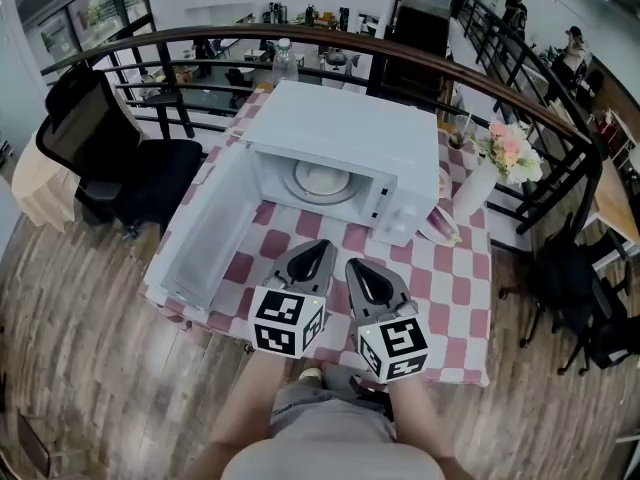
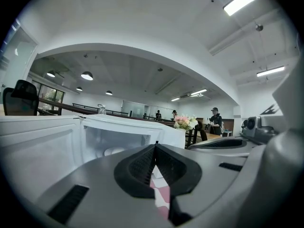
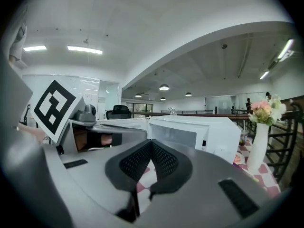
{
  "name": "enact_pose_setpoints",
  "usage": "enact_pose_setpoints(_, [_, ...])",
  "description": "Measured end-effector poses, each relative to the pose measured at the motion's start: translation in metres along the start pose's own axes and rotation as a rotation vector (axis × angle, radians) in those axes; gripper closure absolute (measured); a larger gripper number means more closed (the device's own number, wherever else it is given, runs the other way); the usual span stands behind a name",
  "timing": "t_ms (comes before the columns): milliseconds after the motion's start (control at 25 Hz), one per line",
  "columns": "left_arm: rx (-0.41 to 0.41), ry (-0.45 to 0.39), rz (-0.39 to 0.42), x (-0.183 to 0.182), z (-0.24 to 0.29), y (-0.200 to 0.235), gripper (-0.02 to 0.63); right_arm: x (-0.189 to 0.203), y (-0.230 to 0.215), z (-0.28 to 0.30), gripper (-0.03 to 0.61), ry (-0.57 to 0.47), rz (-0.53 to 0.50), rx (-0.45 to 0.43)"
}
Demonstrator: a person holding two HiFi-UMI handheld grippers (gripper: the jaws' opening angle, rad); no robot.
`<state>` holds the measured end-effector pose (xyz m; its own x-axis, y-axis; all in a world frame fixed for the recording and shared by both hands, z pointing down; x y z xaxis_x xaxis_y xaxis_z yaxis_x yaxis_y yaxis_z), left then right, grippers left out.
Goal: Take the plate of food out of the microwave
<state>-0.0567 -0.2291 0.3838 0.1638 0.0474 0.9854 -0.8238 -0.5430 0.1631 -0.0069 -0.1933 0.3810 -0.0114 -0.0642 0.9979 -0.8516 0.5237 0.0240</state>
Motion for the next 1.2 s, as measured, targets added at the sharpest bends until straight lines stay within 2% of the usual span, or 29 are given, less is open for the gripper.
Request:
enact_pose_setpoints(240, [-0.012, 0.001, -0.02, 0.01, 0.015, 0.018, 0.611, 0.008, -0.007, 0.021, 0.554, 0.02, -0.026, -0.007])
enact_pose_setpoints(440, [-0.08, 0.004, -0.043, 0.019, 0.029, 0.042, 0.611, 0.014, -0.012, 0.038, 0.554, 0.016, -0.032, -0.017])
enact_pose_setpoints(680, [-0.112, 0.0, -0.076, 0.03, 0.044, 0.063, 0.611, 0.03, -0.017, 0.054, 0.554, 0.025, -0.001, -0.009])
enact_pose_setpoints(920, [-0.121, 0.024, -0.14, 0.048, 0.06, 0.082, 0.607, 0.049, -0.02, 0.063, 0.554, 0.055, 0.011, -0.007])
enact_pose_setpoints(1080, [-0.128, 0.051, -0.205, 0.06, 0.07, 0.095, 0.554, 0.061, -0.021, 0.068, 0.554, 0.082, 0.013, -0.008])
enact_pose_setpoints(1200, [-0.137, 0.067, -0.262, 0.068, 0.079, 0.105, 0.537, 0.066, -0.024, 0.072, 0.554, 0.096, 0.019, -0.005])
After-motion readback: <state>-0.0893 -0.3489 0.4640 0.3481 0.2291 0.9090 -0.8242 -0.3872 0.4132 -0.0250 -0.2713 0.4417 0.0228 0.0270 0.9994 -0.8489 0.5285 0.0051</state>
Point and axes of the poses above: the fingertips, and each gripper's own axes: z forward along the fingers, y to its left, x out of its underside, the point moved 1 cm from there along -z, backward along the fingers, and after that the axes turned 13 degrees about -y, right-handed, at the moved point
